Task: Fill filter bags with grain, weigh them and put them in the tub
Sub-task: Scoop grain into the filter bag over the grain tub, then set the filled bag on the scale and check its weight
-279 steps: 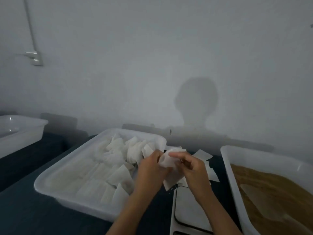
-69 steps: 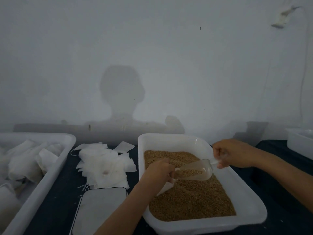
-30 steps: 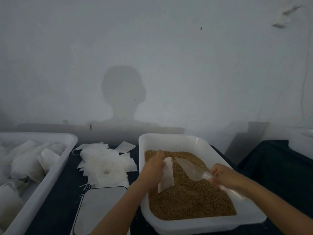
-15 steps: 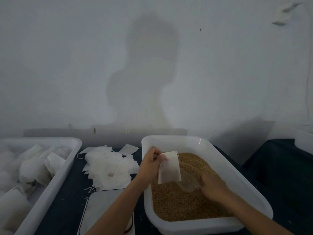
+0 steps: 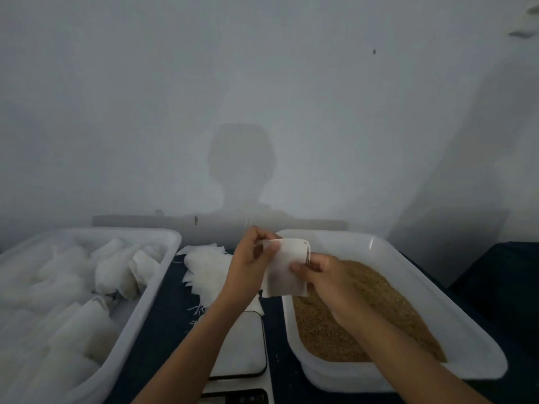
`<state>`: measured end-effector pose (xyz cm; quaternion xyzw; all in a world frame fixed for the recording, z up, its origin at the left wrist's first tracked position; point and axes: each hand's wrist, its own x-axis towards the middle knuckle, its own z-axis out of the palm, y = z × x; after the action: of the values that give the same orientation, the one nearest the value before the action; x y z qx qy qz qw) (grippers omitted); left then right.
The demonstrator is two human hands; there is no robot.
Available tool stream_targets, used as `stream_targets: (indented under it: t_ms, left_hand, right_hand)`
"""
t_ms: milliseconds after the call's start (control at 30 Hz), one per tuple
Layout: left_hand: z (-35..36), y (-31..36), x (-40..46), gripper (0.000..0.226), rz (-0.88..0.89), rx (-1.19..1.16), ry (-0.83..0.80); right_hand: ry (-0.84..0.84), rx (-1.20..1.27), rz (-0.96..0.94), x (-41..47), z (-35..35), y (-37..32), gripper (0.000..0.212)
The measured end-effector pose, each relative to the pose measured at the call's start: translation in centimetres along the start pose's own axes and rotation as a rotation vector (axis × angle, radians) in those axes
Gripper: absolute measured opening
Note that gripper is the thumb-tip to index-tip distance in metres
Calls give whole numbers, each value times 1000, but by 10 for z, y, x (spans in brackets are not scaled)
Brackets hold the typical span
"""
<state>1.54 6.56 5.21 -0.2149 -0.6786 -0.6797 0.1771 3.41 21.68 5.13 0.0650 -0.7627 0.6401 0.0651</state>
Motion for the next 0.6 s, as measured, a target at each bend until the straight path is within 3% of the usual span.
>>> stream_targets:
  t_ms: [133, 300, 433, 600]
  left_hand:
    - [-31, -8, -21, 32, -119, 70, 59]
    - [-60, -27, -51, 12, -141, 294, 138]
    - [-77, -46, -64, 23, -211, 417, 150]
    - [-72, -68, -69, 30, -272, 550, 134]
  right_hand:
    - [45, -31, -46, -5, 40, -7, 11]
    - [48, -104, -14, -12, 84, 9, 13]
    - [51, -358, -48, -15, 106, 30, 18]
    - [113, -453, -45, -16, 113, 55, 24]
